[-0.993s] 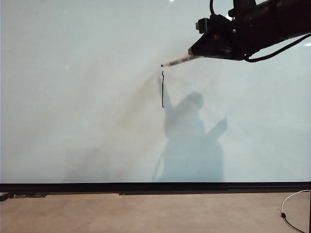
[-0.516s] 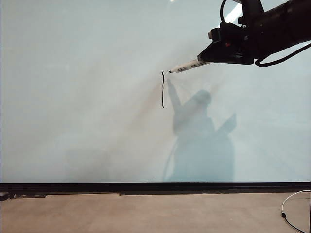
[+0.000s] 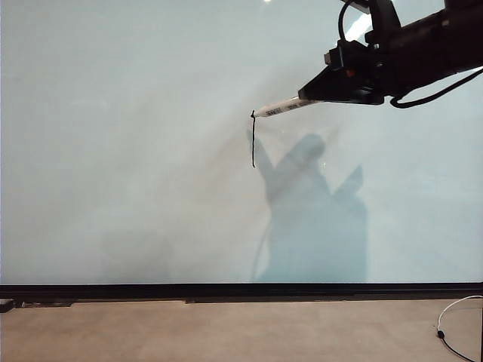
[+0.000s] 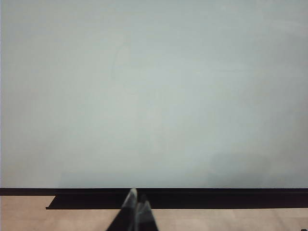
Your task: Pick up the pen on the shelf to the right of the whiteboard and draw a rectangle.
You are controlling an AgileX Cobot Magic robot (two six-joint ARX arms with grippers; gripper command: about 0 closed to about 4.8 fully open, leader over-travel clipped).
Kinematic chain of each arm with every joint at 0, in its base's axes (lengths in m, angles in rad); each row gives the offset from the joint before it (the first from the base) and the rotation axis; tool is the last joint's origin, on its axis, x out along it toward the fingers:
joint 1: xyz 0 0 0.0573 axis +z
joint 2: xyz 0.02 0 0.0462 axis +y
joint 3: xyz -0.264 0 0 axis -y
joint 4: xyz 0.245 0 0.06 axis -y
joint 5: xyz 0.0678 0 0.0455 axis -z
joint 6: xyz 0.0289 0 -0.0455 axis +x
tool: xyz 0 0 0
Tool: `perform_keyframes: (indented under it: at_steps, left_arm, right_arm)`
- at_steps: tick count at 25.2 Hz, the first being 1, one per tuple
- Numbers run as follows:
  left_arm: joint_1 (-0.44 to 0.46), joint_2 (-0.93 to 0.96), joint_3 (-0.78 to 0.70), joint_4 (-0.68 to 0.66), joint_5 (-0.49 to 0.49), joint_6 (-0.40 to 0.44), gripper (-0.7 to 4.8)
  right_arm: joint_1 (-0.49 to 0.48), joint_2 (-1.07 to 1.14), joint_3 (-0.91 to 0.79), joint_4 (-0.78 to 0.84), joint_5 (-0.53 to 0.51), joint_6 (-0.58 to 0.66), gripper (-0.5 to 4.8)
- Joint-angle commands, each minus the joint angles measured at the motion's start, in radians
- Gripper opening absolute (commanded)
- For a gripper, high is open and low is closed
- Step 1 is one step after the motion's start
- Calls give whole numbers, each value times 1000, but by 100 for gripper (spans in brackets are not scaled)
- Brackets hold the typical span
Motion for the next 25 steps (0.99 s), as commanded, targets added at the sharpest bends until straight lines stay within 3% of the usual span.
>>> perform_keyframes:
  at_steps: [1, 25]
  left_arm:
    - [0, 0, 3, 6, 4, 4, -4]
    - [0, 0, 3, 6, 4, 4, -4]
  right_arm:
    - [-2, 5, 18, 14, -8, -3, -5]
    - [-17, 4, 42, -21, 56, -37, -5]
